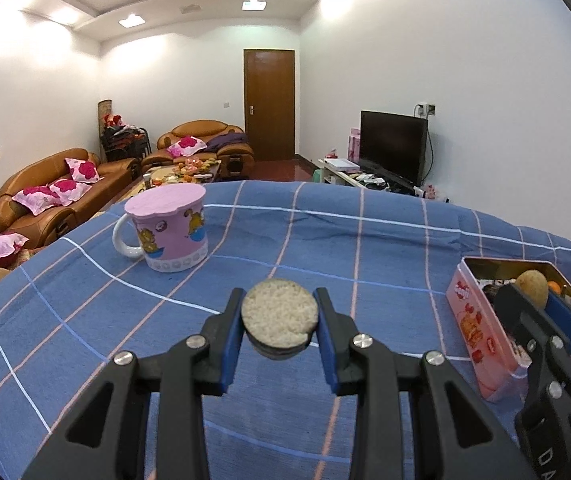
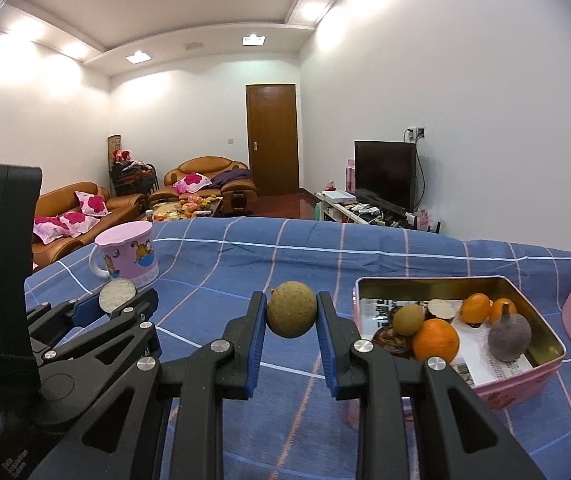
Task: Organize fruits
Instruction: 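Carry the jar and kiwi toward the tin box with both tools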
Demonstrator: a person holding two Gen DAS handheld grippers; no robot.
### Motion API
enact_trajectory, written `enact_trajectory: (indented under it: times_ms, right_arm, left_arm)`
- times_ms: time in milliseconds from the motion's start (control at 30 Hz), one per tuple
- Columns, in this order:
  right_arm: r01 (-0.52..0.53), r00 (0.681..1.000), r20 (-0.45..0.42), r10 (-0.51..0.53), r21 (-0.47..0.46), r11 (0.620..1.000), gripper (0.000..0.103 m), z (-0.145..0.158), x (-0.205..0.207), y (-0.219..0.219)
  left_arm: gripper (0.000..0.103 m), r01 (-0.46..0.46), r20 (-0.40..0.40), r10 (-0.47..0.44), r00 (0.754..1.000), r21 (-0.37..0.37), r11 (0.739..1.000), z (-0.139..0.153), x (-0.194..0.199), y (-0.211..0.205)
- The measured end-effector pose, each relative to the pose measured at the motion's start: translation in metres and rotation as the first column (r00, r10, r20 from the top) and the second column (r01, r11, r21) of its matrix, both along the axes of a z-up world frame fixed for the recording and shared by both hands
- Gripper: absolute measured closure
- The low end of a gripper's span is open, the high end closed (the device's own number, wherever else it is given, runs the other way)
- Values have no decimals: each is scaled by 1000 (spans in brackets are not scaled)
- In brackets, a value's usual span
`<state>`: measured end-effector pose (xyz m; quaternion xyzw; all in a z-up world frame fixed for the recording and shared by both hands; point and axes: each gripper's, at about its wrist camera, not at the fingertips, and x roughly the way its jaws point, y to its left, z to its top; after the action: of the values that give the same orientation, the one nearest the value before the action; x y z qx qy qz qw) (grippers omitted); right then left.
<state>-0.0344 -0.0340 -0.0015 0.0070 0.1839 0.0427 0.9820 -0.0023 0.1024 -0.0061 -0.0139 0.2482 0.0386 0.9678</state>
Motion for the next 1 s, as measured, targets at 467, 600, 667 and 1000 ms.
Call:
enact_trajectory:
  times_ms: [467, 600, 667, 1000]
  right_arm:
    - [34, 999, 3, -34, 9, 999, 76, 2, -12, -25]
    - [56, 998, 2, -56, 13, 998, 76, 3, -15, -34]
    - [66, 998, 0, -66, 18, 998, 76, 3, -16, -40]
    - [115, 993, 12, -115, 10, 993, 76, 6, -24, -59]
  left_arm:
    - [67, 45, 27, -46, 999, 20, 999, 3, -12, -34]
    - [67, 68, 28, -69, 997, 24, 997, 3, -12, -45]
    - [67, 77, 29, -78, 997, 24, 997, 3, -13, -49]
    - [67, 128, 28, -129, 991, 28, 991, 4, -15, -71]
